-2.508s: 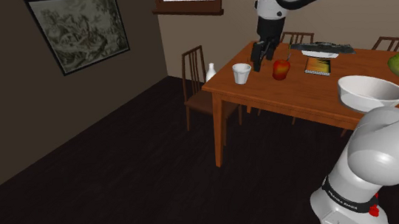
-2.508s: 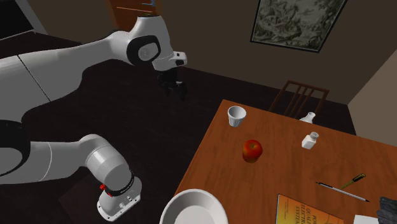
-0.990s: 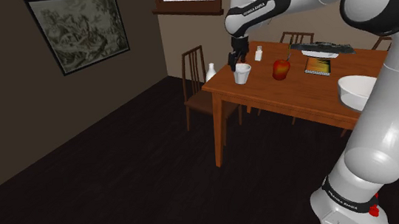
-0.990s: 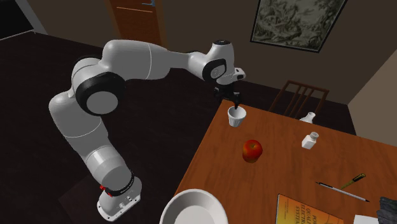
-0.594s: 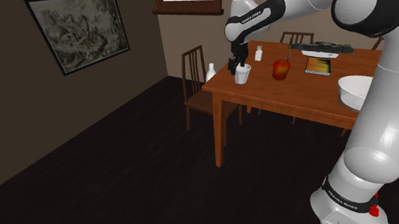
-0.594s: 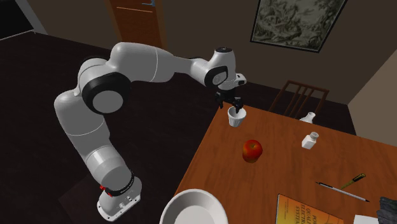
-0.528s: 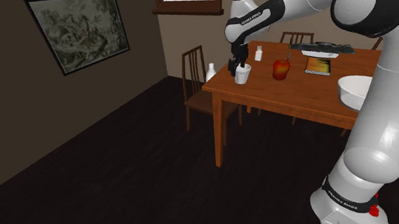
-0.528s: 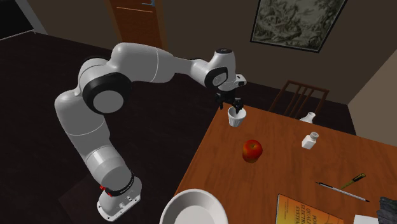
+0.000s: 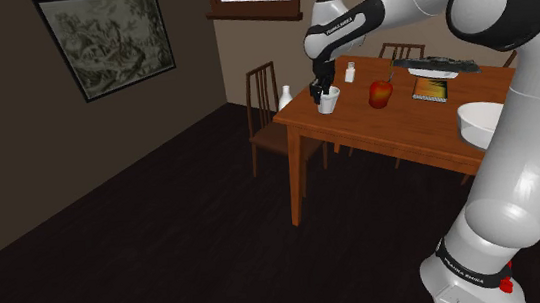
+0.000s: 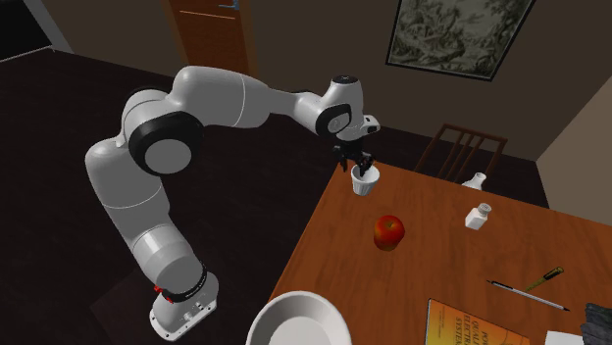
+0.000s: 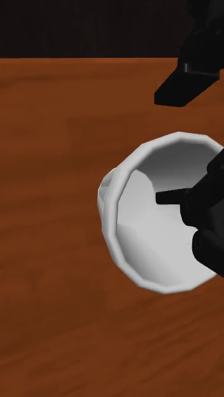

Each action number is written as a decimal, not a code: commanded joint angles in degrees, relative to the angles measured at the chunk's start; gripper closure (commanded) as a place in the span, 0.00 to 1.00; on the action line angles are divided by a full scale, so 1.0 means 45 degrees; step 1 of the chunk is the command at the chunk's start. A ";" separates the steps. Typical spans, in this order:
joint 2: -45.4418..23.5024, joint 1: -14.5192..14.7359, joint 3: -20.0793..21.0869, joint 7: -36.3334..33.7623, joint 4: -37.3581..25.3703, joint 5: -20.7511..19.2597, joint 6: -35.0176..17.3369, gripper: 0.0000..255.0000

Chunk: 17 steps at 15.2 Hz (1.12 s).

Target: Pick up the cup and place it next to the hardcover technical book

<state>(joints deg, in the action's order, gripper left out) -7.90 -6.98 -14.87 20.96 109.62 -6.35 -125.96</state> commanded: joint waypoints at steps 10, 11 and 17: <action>0.0055 0.0004 0.0001 0.0011 -0.0106 -0.0005 0.0158 1.00; 0.0108 0.0008 0.0001 0.0022 -0.0213 -0.0009 0.0318 1.00; 0.0364 0.0030 0.0006 0.0099 -0.0935 -0.0021 0.1286 1.00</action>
<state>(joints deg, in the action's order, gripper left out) -6.30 -6.84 -14.84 21.29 106.13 -6.49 -120.94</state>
